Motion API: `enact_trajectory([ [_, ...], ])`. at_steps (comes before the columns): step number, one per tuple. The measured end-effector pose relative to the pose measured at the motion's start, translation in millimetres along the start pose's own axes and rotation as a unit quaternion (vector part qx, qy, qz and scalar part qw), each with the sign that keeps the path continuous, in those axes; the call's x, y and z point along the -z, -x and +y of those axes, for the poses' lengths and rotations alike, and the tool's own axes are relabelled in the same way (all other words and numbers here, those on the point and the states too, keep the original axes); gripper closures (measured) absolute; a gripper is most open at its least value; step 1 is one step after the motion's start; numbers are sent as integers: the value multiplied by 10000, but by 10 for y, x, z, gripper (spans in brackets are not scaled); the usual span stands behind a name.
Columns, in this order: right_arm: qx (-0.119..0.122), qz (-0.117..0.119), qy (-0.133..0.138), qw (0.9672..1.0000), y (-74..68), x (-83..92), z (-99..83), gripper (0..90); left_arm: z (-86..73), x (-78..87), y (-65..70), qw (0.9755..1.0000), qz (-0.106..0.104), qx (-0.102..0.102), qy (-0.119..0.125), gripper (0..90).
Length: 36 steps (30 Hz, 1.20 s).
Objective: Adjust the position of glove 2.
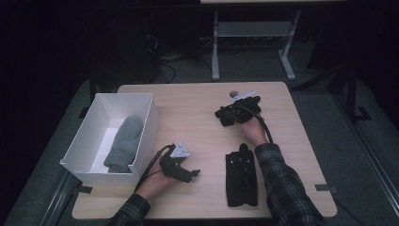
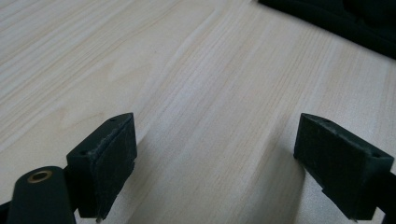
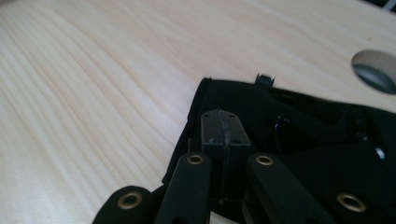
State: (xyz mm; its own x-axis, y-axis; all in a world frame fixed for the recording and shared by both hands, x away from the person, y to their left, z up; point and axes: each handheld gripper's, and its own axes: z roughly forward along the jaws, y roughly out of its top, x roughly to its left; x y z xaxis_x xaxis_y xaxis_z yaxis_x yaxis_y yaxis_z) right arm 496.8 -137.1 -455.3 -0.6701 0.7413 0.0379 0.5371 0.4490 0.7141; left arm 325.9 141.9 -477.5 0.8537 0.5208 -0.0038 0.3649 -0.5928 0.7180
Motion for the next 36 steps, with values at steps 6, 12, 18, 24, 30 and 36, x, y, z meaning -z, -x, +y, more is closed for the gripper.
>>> enact_trajectory([
  [6, 0, 130, -170, 9998, -37, -109, -81, 900, 1, 0, -4, 10000, 14, -38, 9, 125],
  [12, 118, 337, -151, 9992, -132, -82, -129, 900, 0, 0, -1, 10000, 1, -6, 1, 125],
  [18, 307, 683, -197, 9970, -316, 0, -212, 900, 1, 2, -5, 10000, 11, -22, -23, 125],
  [24, 623, 1020, -299, 9924, -598, 83, -283, 900, 1, 1, -4, 10000, 12, -14, -20, 125],
  [30, 1054, 1243, -433, 9857, -905, 157, -334, 900, 2, 0, -4, 10000, 15, -8, -16, 125],
  [36, 1434, 1520, -600, 9761, -1181, 219, -367, 900, 2, -1, -5, 10000, 23, -14, -3, 125],
])
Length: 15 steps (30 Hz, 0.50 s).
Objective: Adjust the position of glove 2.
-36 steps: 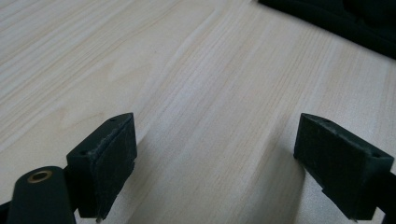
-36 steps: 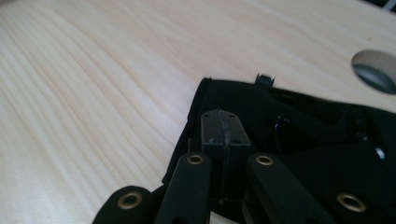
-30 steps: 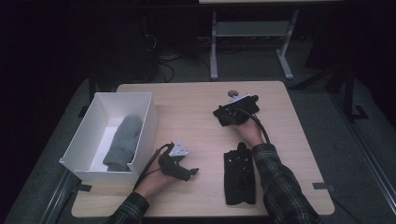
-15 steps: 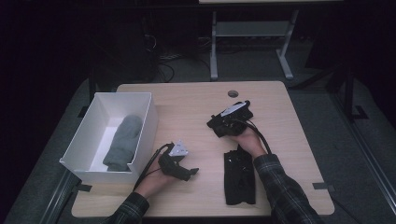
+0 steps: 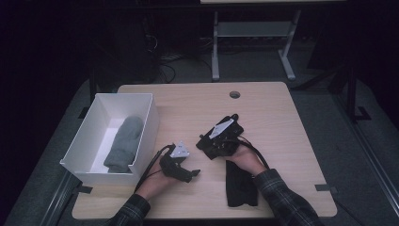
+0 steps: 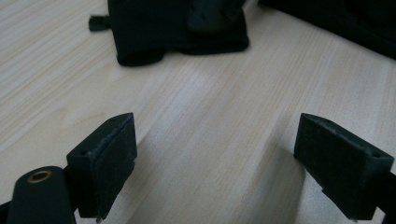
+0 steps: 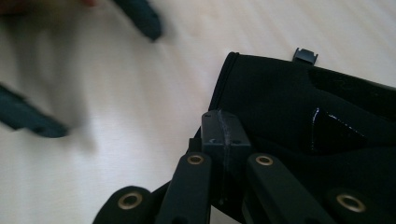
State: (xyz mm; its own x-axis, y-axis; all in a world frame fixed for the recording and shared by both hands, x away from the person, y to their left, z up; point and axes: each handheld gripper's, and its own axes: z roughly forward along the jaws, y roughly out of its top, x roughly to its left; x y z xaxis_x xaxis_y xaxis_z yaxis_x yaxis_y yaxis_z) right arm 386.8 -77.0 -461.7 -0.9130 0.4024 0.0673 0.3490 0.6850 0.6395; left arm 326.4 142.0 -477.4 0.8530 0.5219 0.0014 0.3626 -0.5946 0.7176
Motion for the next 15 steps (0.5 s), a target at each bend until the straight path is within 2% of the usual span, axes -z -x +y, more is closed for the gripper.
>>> enact_trajectory([
  [3, 202, 59, -6, 9998, -76, -13, 5, 900, 1, 1, 0, 10000, -1, -2, -10, 125],
  [6, 238, 18, 76, 9997, -86, 46, 10, 899, 1, 2, -2, 10000, -2, -7, -16, 125],
  [10, -22, -68, 344, 9994, -57, 276, -29, 847, 12, 9, -9, 10000, 11, -17, -38, 140],
  [13, -246, -202, 562, 9979, -27, 466, -129, 795, 60, 48, -38, 9999, 95, 57, -3, 296],
  [15, -415, -335, 644, 9965, 5, 594, -248, 721, 107, 87, -63, 10000, 82, 41, 27, 438],
])
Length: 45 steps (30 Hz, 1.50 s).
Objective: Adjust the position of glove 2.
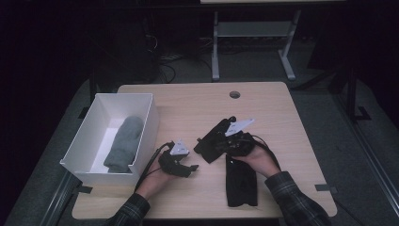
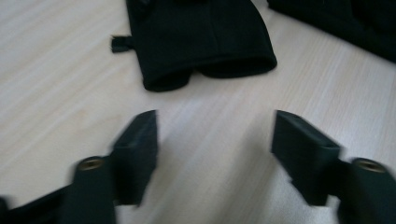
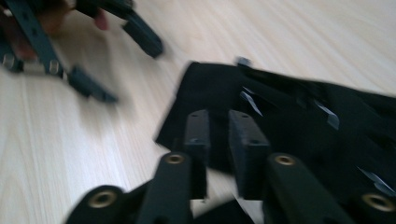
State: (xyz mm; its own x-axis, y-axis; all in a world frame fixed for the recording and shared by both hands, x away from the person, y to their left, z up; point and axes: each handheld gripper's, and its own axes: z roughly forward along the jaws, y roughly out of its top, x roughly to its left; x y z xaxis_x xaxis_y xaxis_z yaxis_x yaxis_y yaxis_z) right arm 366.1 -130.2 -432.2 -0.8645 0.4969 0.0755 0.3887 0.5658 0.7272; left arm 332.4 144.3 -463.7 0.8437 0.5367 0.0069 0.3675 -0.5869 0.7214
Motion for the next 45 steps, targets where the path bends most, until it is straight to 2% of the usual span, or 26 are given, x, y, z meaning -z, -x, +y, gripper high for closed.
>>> enact_trajectory([
  [1, -65, -48, 31, 10000, 22, 43, -40, 696, 33, 15, -9, 10000, 25, 25, 43, 490],
  [3, -177, -225, 79, 9996, 79, 157, -156, 604, 111, 38, -43, 9999, -55, 113, 33, 689],
  [6, -449, -518, 157, 9975, 161, 315, -350, 480, 237, 5, -98, 9997, -10, 143, -180, 893],
  [10, -676, -822, 103, 9943, 243, 432, -565, 412, 361, -77, -195, 9997, -41, 161, -164, 895],
  [13, -898, -950, 86, 9914, 290, 506, -708, 387, 450, -162, -273, 9997, -44, 141, -170, 894],
  [14, -931, -1013, 68, 9905, 300, 528, -752, 382, 476, -201, -307, 9996, -121, 164, -178, 893],
  [18, -934, -1219, -46, 9881, 374, 576, -907, 356, 583, -353, -417, 9996, -96, 219, -159, 892],
  [21, -1021, -1277, 9, 9865, 438, 592, -960, 341, 665, -462, -459, 9997, -94, 167, -180, 869],
  [23, -997, -1376, 14, 9855, 471, 584, -980, 323, 709, -554, -476, 9995, -96, 197, -220, 859],
  [26, -1077, -1442, -55, 9837, 484, 568, -1000, 319, 729, -667, -482, 9989, -69, 229, -398, 894],
  [27, -1047, -1429, -50, 9842, 491, 568, -1005, 319, 722, -697, -479, 9987, -44, 218, -455, 894],
  [28, -1084, -1426, -64, 9838, 492, 569, -1010, 315, 712, -712, -480, 9987, -78, 245, -436, 895],
  [34, -1092, -1498, -86, 9826, 530, 554, -1047, 297, 642, -636, -462, 9984, -112, 369, -415, 896],
  [39, -1172, -1507, -101, 9816, 550, 549, -1063, 290, 504, -491, -374, 9978, -204, 487, -403, 895],
  [45, -1191, -1498, -79, 9815, 560, 548, -1072, 286, 378, -294, -211, 9970, -262, 343, -646, 895],
])
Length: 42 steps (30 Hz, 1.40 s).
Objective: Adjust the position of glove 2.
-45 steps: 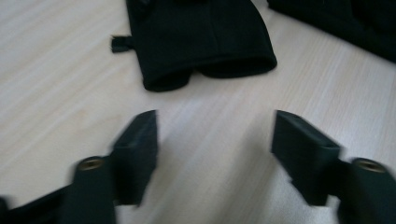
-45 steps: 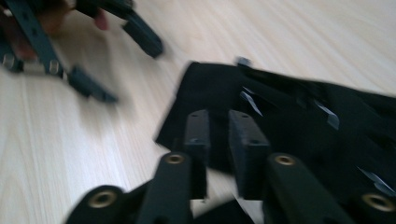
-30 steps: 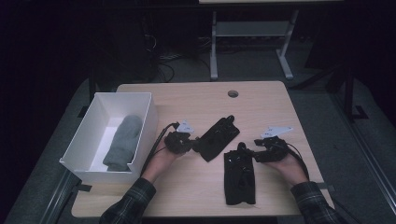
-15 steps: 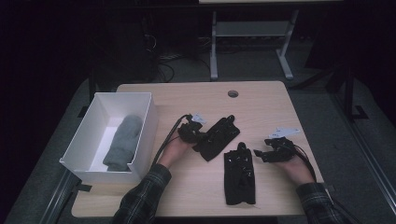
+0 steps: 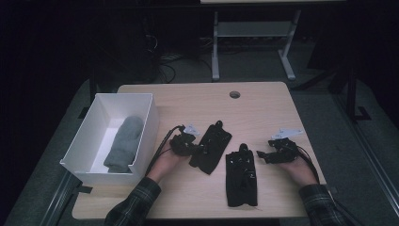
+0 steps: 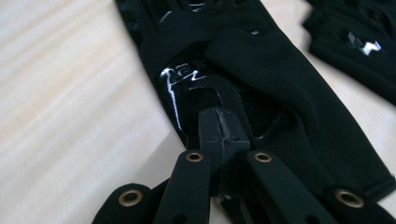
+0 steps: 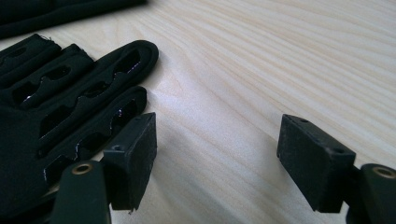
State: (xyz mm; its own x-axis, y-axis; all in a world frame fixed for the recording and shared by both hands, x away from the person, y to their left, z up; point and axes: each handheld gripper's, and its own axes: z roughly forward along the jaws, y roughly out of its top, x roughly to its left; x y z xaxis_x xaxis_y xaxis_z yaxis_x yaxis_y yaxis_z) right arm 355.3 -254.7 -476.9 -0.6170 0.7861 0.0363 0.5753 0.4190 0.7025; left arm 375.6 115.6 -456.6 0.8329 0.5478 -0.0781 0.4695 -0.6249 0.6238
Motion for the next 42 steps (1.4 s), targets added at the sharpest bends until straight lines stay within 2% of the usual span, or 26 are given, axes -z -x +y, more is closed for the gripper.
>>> enact_trajectory([
  [8, 1, -25, 57, 10000, 1, -4, -10, 281, -267, 199, 177, 9998, -192, 16, -6, 895],
  [13, -15, -31, 124, 9999, 1, -11, -24, 258, -415, 301, 303, 9995, -293, 112, 30, 895],
  [15, -27, -32, 154, 9999, 0, -14, -30, 251, -443, 318, 337, 9993, -352, 148, 47, 894],
  [16, -6, -40, 165, 9999, 3, -16, -34, 248, -452, 331, 343, 9993, -363, 101, 18, 891],
  [17, 6, -38, 172, 9998, 5, -16, -37, 244, -456, 331, 356, 9991, -378, 160, 94, 867],
  [18, -5, -38, 189, 9998, 4, -18, -40, 240, -450, 344, 351, 9992, -371, 133, 78, 832],
  [20, -30, -34, 227, 9997, -1, -24, -45, 224, -419, 362, 334, 9995, -218, 169, 158, 762],
  [22, -41, -40, 217, 9997, -7, -28, -44, 213, -375, 386, 275, 9993, -98, 247, 269, 715],
  [26, -39, -40, 216, 9998, -8, -30, -42, 210, -272, 402, 150, 9973, 174, 504, 509, 662],
  [29, -57, -40, 221, 9997, -11, -31, -41, 209, -251, 346, 65, 9968, 292, 585, 450, 647],
  [33, -51, -43, 222, 9997, -11, -32, -41, 209, -280, 253, 17, 9967, 324, 676, 308, 636],
  [39, -45, -42, 221, 9997, -11, -32, -40, 209, -267, 182, 14, 9971, 412, 582, 283, 629],
  [42, -42, -45, 220, 9997, -12, -33, -40, 209, -265, 155, 27, 9973, 392, 580, 232, 646],
])
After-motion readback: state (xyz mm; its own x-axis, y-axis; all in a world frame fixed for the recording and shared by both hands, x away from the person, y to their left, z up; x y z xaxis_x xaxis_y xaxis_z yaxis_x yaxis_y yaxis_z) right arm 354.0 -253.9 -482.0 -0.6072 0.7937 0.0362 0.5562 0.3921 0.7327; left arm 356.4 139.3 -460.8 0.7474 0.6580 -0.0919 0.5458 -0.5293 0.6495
